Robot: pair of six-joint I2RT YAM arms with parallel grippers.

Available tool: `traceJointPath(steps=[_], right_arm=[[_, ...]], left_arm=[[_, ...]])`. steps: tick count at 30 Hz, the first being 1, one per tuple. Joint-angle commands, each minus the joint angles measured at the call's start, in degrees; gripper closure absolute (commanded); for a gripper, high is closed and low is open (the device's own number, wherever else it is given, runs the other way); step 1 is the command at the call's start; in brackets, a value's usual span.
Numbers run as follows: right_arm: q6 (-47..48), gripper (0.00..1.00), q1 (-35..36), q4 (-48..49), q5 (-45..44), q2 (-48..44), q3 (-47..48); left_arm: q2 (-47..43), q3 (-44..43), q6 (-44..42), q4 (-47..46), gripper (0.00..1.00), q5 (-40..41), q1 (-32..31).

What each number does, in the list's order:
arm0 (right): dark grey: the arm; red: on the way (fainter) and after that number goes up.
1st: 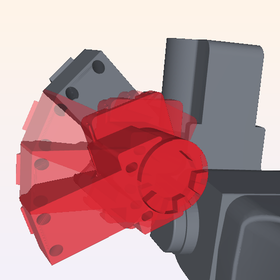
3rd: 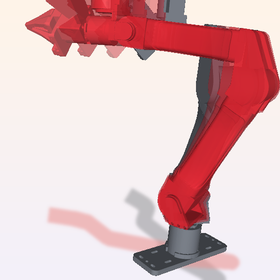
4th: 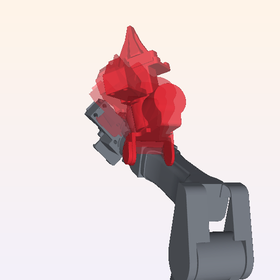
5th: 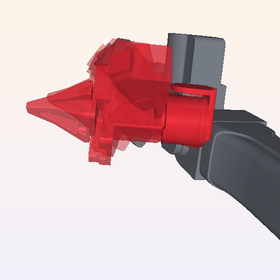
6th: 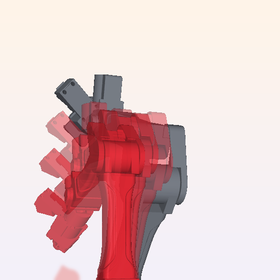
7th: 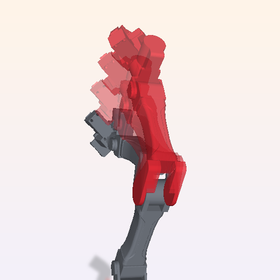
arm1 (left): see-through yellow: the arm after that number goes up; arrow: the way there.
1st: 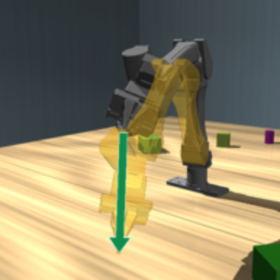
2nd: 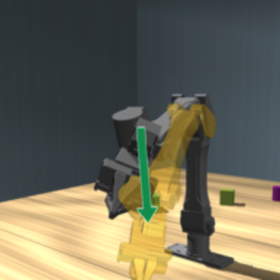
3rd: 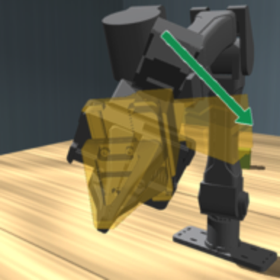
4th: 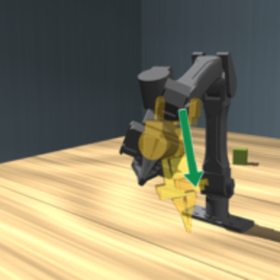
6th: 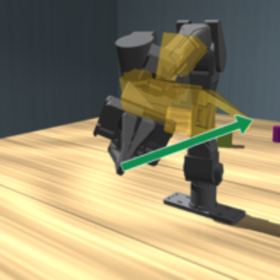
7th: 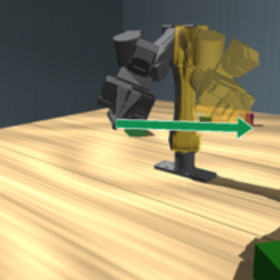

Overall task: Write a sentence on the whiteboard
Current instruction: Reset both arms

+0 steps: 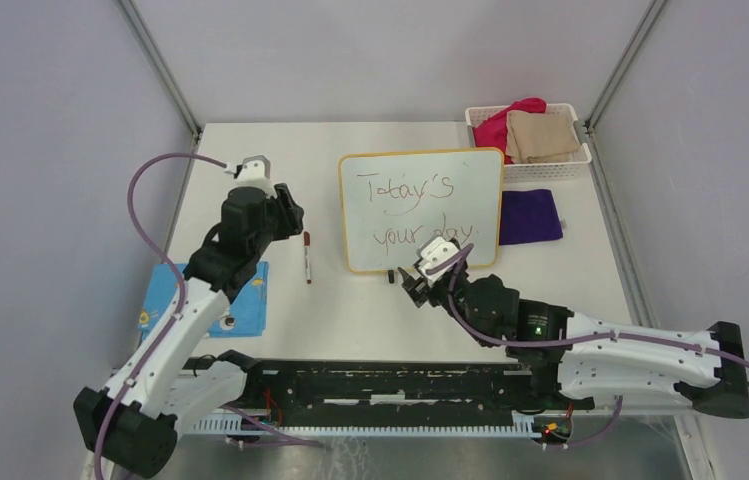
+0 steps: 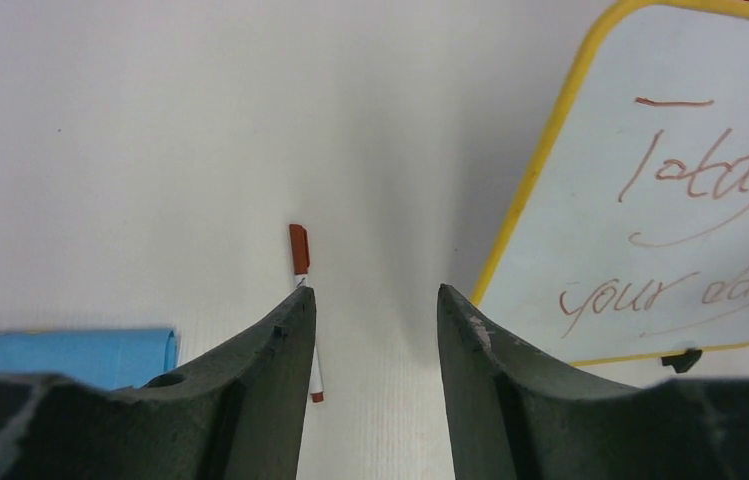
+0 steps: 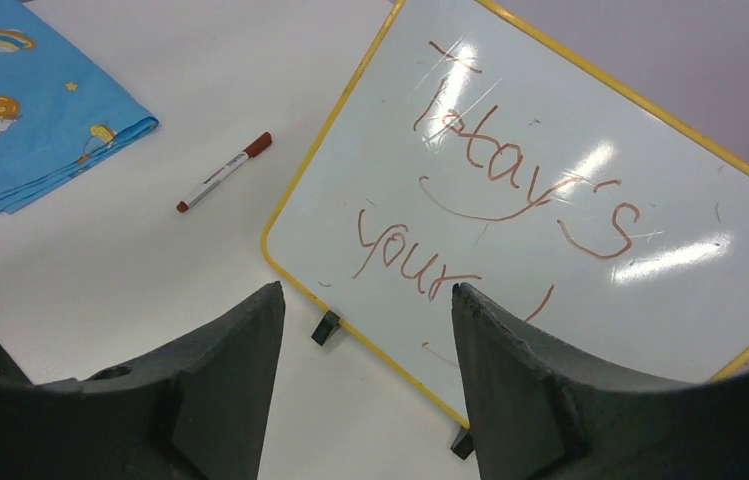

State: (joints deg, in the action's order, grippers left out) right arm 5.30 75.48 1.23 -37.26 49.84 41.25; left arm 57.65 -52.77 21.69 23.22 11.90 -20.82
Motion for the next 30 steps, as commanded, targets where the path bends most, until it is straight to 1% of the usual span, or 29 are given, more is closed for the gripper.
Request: traceJointPath(steps=[1, 3, 5, 6, 7, 11, 14, 16, 18, 19, 21, 23, 26, 30], right_arm=[[-0.3, 0.31, -0.1, 3.2, -6.3, 5.2, 5.6], [-0.4, 0.28, -0.1, 4.9, -8.3, 7.4, 6.3], [-0.6, 0.21, -0.1, 7.5, -9.7, 8.9, 6.3], [-0.3, 0.10, -0.1, 8.8, -10.2, 10.0, 6.5], [0.2, 0.02, -0.2, 8.9, -10.8, 11.1, 7.4], [0.8, 0.02, -1.1, 5.6, -17.6, 17.5, 13.7], [-1.7, 0.02, -4.4, 6.2, -19.5, 19.7, 14.5], [-5.1, 0.02, -8.5, 7.0, -17.0, 19.6, 13.4], [-9.1, 0.02, -13.0, 6.9, -12.8, 19.2, 12.7], [-11.1, 0.02, -15.0, 6.1, -10.1, 19.0, 12.8], [-15.7, 0.02, -19.6, 3.3, -7.6, 18.8, 13.1], [-19.2, 0.02, -23.3, 1.4, -6.9, 17.5, 12.5], [-22.0, 0.02, -28.0, -0.2, -7.7, 13.4, 9.9], [-22.7, 0.02, -33.7, -6.0, -12.6, 6.1, 8.0]], left_arm=[[-8.3, 6.0, -3.3, -9.4, 0.45, 1.0, -1.4], [-11.1, 7.6, -3.3, -10.8, 0.44, 0.5, -1.7], [-12.7, 7.7, -3.0, -11.3, 0.44, 1.2, -1.9], [-13.2, 7.7, -2.8, -11.3, 0.43, 1.7, -2.0], [-13.2, 7.7, -2.3, -11.0, 0.43, 2.1, -2.1], [-12.9, 6.5, -1.0, -9.3, 0.42, 2.8, -2.9], [-13.9, 6.6, -1.7, -9.7, 0.40, 2.1, -3.6], [-14.8, 7.4, -2.5, -10.7, 0.36, 3.2, -4.7], [-16.1, 8.5, -3.0, -12.7, 0.32, 6.1, -7.8], [-17.0, 9.4, -3.4, -14.1, 0.29, 8.1, -9.4], [-18.9, 11.4, -4.2, -16.6, 0.23, 11.4, -11.6], [-20.3, 12.5, -4.8, -17.9, 0.20, 13.1, -12.3], [-19.9, 11.9, -4.8, -17.1, 0.18, 16.6, -12.3], [-16.3, 7.7, -6.1, -13.4, 0.18, 17.1, -12.2]])
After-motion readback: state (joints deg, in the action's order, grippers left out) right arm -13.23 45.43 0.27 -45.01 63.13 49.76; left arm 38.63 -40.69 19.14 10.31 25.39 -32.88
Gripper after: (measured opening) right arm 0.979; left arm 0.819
